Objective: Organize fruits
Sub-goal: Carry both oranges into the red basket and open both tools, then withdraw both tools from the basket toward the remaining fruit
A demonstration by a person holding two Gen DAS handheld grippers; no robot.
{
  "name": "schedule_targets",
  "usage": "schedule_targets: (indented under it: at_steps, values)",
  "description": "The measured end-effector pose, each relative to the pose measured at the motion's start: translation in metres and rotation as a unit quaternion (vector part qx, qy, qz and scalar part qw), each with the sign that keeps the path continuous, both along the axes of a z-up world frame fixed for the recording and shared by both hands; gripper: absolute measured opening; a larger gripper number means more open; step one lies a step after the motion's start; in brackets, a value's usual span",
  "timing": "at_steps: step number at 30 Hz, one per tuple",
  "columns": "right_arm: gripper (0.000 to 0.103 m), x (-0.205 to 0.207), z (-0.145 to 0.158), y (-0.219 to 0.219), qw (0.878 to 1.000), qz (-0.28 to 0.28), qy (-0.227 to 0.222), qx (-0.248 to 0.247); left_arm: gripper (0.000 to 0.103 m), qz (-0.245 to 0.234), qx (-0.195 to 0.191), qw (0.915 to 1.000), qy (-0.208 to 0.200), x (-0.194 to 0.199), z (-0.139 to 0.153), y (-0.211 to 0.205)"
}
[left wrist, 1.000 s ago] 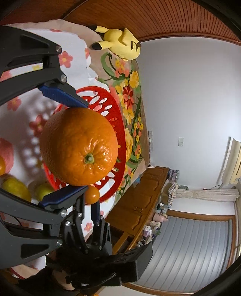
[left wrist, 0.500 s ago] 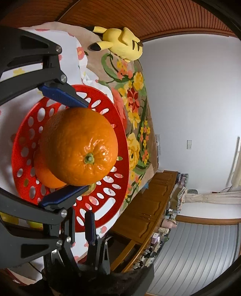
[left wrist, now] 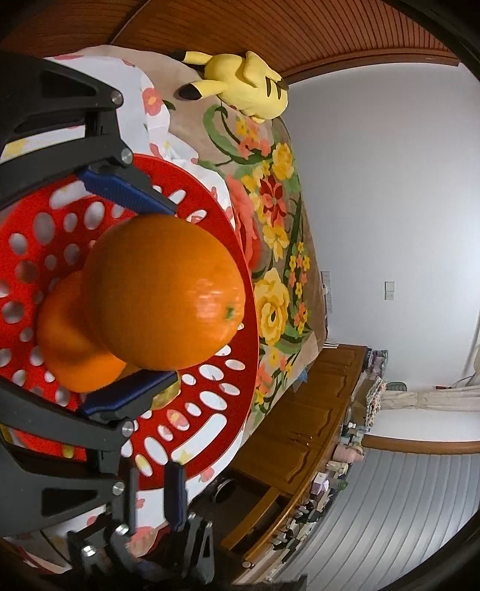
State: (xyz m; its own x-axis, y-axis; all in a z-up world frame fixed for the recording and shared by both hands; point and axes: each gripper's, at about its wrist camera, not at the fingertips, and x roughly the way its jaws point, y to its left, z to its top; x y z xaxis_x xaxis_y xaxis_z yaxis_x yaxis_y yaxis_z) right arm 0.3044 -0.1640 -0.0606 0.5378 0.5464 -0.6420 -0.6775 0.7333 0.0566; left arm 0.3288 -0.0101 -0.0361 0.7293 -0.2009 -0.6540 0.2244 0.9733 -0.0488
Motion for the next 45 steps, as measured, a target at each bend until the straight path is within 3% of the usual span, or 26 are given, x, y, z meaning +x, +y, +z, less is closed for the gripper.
schedule_targets:
  at_steps: [13,23,29,35,45]
  values:
    - [0.041,0.003,-0.003,-0.011,1.0,-0.008,0.001,0.007,0.081,0.021,0.008,0.9986,0.048,0.032,-0.009,-0.009]
    - [0.042,0.001,-0.005,-0.012,1.0,-0.009,0.004,0.01,0.081,0.026,-0.003,0.9979,0.059,0.037,-0.012,-0.006]
    - [0.042,-0.001,-0.006,-0.012,1.0,-0.009,0.002,0.01,0.087,0.043,-0.011,0.999,0.001,0.026,0.013,0.001]
    - [0.043,-0.008,-0.006,-0.015,1.0,-0.013,-0.001,0.016,0.087,0.032,-0.021,0.9992,-0.008,0.01,0.022,0.003]
    - [0.043,-0.036,0.005,-0.025,0.999,-0.035,-0.008,0.039,0.087,0.008,-0.039,0.9987,-0.032,-0.049,0.033,0.001]
